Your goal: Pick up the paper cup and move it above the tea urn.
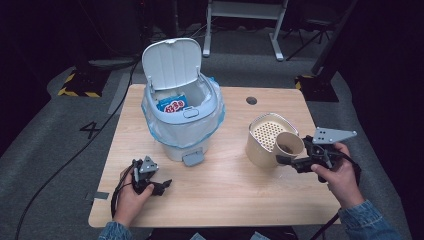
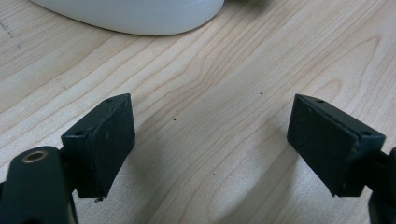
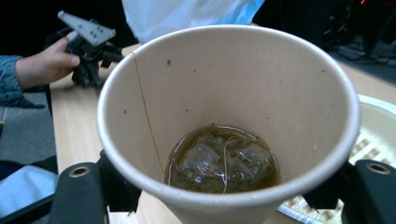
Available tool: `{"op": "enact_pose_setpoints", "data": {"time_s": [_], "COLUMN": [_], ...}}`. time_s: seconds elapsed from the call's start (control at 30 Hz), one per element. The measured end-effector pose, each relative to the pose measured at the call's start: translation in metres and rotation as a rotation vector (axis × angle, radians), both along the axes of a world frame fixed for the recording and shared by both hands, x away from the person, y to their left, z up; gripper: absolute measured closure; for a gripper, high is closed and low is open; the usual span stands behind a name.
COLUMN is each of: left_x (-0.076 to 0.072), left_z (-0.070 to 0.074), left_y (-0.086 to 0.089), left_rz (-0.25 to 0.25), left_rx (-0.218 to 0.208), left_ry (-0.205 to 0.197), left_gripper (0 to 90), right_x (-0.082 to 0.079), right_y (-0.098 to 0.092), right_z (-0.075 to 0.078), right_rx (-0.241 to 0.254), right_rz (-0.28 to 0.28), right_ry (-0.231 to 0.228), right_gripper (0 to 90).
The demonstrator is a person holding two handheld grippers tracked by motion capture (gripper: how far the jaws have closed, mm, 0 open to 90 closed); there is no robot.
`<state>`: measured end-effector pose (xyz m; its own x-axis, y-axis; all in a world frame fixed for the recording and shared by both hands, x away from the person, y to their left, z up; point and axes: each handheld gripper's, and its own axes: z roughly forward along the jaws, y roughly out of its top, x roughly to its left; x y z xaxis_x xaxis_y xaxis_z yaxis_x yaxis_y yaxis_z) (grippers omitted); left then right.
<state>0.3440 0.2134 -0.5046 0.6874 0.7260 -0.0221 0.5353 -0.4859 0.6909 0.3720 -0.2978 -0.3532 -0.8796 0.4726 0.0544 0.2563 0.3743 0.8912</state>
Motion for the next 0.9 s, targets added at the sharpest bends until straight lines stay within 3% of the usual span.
{"op": "enact_pose_setpoints", "data": {"time_s": [0.23,0.4,0.7,0.9], "left_x": [0.0,0.002,0.004,0.004], "left_z": [0.0,0.0,0.0,0.0], "left_y": [0.0,0.0,-0.001,-0.002], "left_rz": [0.002,-0.002,-0.005,-0.002], "left_rx": [-0.004,0.002,0.0,0.001], "left_ry": [0.002,-0.002,0.001,0.0], "left_gripper": [15.4,15.3,15.1,15.0], "right_x": [0.022,0.035,0.069,0.09], "right_y": [0.0,-0.002,-0.007,-0.012], "right_z": [0.018,0.021,0.02,0.011], "right_rx": [0.007,-0.002,-0.023,-0.004], "right_rz": [-0.038,-0.067,-0.134,-0.166], "right_ry": [-0.042,-0.057,-0.058,-0.036], "right_gripper": [29.8,29.8,29.7,29.7]}}
